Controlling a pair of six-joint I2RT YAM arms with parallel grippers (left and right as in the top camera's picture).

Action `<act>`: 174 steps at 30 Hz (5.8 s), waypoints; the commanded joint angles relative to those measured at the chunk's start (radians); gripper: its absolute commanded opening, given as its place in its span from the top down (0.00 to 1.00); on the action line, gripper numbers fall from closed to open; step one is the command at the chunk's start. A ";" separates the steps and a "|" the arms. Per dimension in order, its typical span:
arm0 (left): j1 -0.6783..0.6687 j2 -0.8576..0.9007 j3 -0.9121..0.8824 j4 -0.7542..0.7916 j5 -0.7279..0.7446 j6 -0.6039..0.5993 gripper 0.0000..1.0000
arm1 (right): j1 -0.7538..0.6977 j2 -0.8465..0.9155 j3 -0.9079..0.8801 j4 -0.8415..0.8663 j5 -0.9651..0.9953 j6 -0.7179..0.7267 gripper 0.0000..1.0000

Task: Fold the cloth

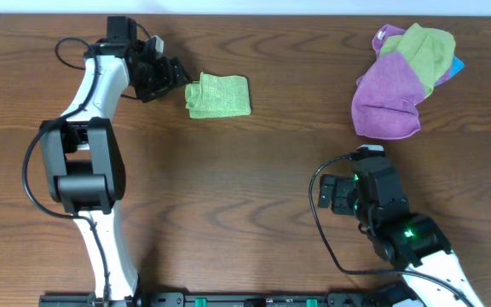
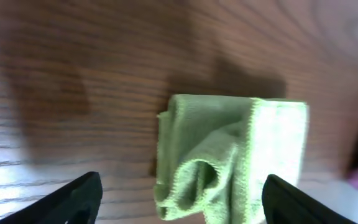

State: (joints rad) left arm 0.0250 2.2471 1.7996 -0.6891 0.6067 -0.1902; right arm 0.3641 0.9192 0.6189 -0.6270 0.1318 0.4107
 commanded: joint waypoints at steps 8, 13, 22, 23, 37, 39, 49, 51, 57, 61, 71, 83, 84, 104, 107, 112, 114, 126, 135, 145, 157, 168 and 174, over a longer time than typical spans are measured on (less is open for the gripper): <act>-0.016 0.022 -0.039 0.053 0.179 0.002 0.11 | 0.003 0.002 -0.005 0.003 0.022 0.015 0.01; -0.004 0.022 -0.144 0.152 0.249 0.002 0.11 | 0.003 0.002 -0.005 -0.010 0.022 0.015 0.01; -0.003 0.022 -0.283 0.259 0.296 -0.002 0.11 | 0.003 0.002 -0.005 -0.017 0.021 0.015 0.01; -0.003 0.022 -0.293 0.267 0.308 -0.001 0.11 | 0.003 0.002 -0.005 -0.018 0.021 0.015 0.01; -0.047 0.022 -0.341 0.338 0.180 -0.029 0.78 | 0.003 0.002 -0.005 -0.020 0.008 0.015 0.01; -0.053 0.022 -0.341 0.349 0.168 -0.028 0.89 | 0.003 0.002 -0.005 -0.020 -0.005 0.015 0.01; -0.005 0.022 -0.231 0.306 0.091 -0.012 0.94 | 0.003 0.002 -0.005 -0.055 -0.009 0.015 0.01; 0.009 0.022 -0.169 0.231 0.052 0.036 0.94 | 0.003 0.002 -0.005 -0.060 -0.009 0.015 0.01; 0.032 0.022 0.010 0.046 -0.124 0.184 0.95 | 0.003 0.002 -0.005 -0.063 -0.009 0.015 0.01; 0.043 0.022 0.041 0.023 -0.185 0.236 0.95 | 0.003 0.002 -0.005 -0.063 -0.009 0.015 0.01; 0.094 0.022 0.043 0.023 -0.328 0.345 0.94 | 0.003 0.002 -0.005 -0.065 -0.010 0.016 0.01; 0.221 0.022 0.077 0.050 -0.326 0.389 0.95 | 0.003 0.002 -0.005 -0.065 -0.056 0.016 0.01; 0.228 0.022 0.077 0.063 -0.327 0.395 0.95 | 0.003 0.002 -0.005 -0.065 -0.063 0.016 0.01; 0.264 0.174 0.214 0.170 -0.431 0.423 0.95 | 0.003 0.002 -0.005 -0.065 -0.104 0.016 0.01; 0.279 0.180 0.220 0.173 -0.432 0.438 0.95 | 0.003 0.002 -0.005 -0.065 -0.103 0.016 0.01; 0.289 0.182 0.222 0.225 -0.455 0.504 0.95 | 0.003 0.002 -0.005 -0.065 -0.103 0.015 0.01; 0.289 0.182 0.225 0.243 -0.476 0.525 0.95 | 0.003 0.002 -0.005 -0.065 -0.103 0.015 0.01; 0.289 0.186 0.225 0.323 -0.430 0.580 0.94 | 0.003 0.002 -0.005 -0.064 -0.103 0.015 0.01; 0.266 0.187 0.225 0.305 -0.430 0.578 0.87 | 0.003 0.002 -0.005 -0.038 -0.103 0.015 0.01; 0.269 0.186 0.225 0.349 -0.641 0.492 0.05 | 0.003 0.002 -0.005 -0.034 -0.103 0.015 0.02; 0.262 0.100 0.325 0.292 -0.485 0.303 0.44 | 0.003 0.002 -0.005 -0.034 -0.103 0.015 0.01; 0.219 0.057 0.316 0.197 -0.436 0.266 0.95 | 0.003 0.002 -0.005 -0.031 -0.103 0.015 0.01; 0.130 0.088 0.316 0.199 -0.575 0.387 0.94 | 0.003 0.002 -0.005 -0.031 -0.103 0.015 0.01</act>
State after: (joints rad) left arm 0.1909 2.3211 2.1052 -0.4900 0.1001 0.1284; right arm 0.3641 0.9211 0.6186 -0.6601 0.0322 0.4118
